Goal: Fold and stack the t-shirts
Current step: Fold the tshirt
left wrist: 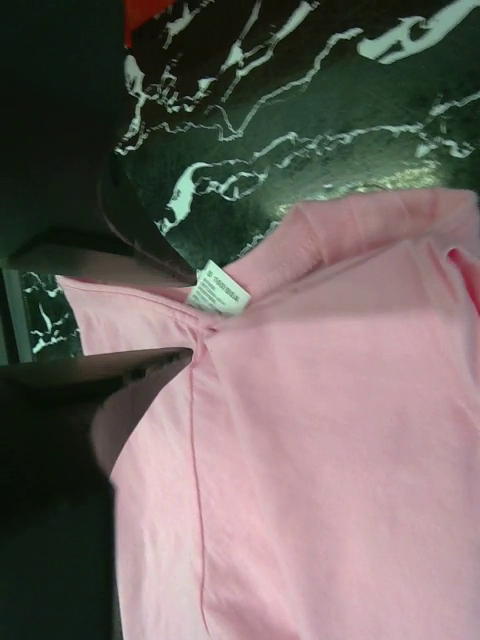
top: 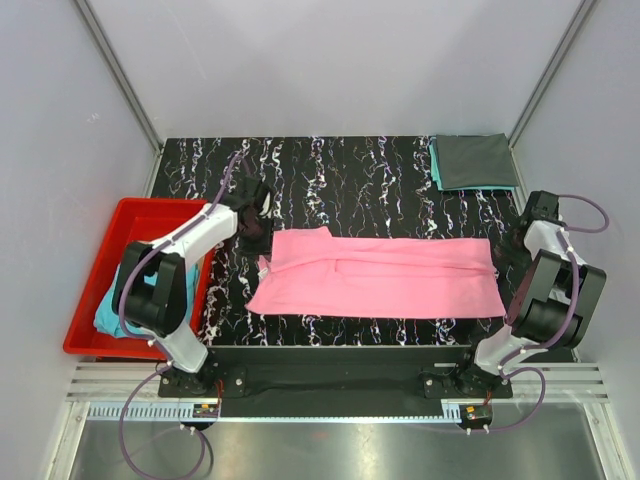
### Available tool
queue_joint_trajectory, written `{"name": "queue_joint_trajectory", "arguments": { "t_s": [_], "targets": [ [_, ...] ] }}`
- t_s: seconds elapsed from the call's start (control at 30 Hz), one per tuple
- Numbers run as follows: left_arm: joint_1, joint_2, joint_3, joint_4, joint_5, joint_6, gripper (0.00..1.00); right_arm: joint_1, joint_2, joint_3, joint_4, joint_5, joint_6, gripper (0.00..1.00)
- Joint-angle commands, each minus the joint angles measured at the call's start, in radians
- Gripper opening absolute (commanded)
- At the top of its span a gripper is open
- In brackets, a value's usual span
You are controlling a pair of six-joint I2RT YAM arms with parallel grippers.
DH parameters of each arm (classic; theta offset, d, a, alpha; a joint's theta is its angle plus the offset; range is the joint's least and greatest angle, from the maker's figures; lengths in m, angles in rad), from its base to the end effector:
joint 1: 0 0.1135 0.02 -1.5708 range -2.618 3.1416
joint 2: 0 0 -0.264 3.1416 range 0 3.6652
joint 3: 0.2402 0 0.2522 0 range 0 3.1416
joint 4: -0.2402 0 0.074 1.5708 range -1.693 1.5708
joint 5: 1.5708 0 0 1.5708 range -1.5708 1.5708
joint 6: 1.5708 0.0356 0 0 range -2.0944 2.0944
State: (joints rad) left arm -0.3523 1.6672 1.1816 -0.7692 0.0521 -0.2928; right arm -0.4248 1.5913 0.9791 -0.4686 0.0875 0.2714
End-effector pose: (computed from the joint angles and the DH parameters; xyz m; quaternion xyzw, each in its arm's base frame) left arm 0.3036 -0.1136 0.2109 0.0335 0.9866 -0.0743 0.1410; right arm 0.2829 -0.1314 0.1892 0.3406 0.9075 -0.0609 0.2384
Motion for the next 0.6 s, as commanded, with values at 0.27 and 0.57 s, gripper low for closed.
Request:
{"name": "queue_joint_trajectory", "arguments": {
  "t_s": [0.27,0.57],
  "targets": [
    [-0.004,-0.066,0.130,0.080,0.135,-0.006,0.52,0.020,-0.100,0.130,-0.079,-0.289,0.086,0.36],
    [0.009,0.106,0.205,0.117,0.244,0.064,0.57,0.171,-0.103,0.086,-0.048,-0.453,0.135,0.34]
  ]
}}
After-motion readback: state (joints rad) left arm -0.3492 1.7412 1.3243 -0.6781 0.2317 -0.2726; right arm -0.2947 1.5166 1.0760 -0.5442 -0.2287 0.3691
